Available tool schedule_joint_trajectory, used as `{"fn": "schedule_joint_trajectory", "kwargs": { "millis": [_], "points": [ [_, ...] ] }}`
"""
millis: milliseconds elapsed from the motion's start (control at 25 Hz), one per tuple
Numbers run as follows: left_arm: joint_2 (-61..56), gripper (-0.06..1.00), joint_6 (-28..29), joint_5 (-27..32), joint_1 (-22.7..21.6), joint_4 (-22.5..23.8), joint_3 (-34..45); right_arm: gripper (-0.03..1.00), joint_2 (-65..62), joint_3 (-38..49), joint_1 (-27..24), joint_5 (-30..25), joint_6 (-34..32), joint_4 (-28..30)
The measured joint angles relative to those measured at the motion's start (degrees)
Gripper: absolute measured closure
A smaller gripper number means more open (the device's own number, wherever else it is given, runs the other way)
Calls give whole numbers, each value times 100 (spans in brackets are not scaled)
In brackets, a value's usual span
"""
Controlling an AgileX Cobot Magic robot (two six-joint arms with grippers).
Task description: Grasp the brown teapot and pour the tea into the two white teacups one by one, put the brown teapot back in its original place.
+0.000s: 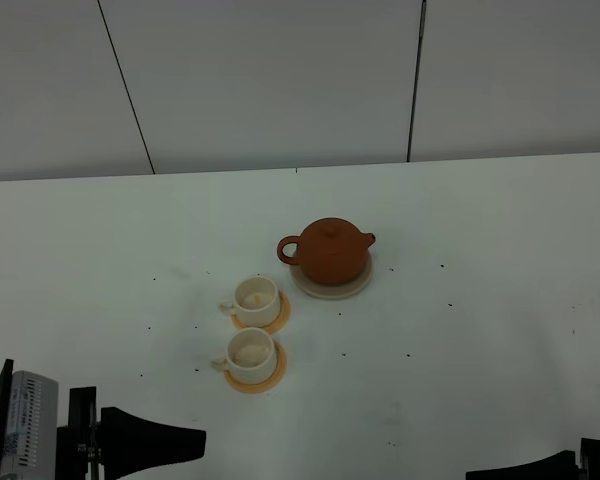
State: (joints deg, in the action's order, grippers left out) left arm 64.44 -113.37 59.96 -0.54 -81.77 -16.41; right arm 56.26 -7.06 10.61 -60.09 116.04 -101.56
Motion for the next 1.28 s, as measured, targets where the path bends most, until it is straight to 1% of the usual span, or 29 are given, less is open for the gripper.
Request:
{"fn": "schedule_joint_trajectory", "kwargs": {
  "millis": [680, 840, 1000, 1160, 1280],
  "points": [
    [0, 44, 5, 0, 0, 0, 0, 45, 0, 0, 0, -27, -67, -2],
    [0, 45, -16, -36, 0, 0, 0, 45, 0, 0, 0, -27, -73, -2],
    [0, 51, -16, -36, 0, 0, 0, 48, 0, 0, 0, -36, -90, -90],
    [-79, 60, -18, -37, 0, 0, -13, 51, 0, -99, 0, -333, -106, -221],
    [-411, 66, 74, -48, 0, 5, -176, 53, 0, -328, 0, -495, -155, -231]
  ]
}}
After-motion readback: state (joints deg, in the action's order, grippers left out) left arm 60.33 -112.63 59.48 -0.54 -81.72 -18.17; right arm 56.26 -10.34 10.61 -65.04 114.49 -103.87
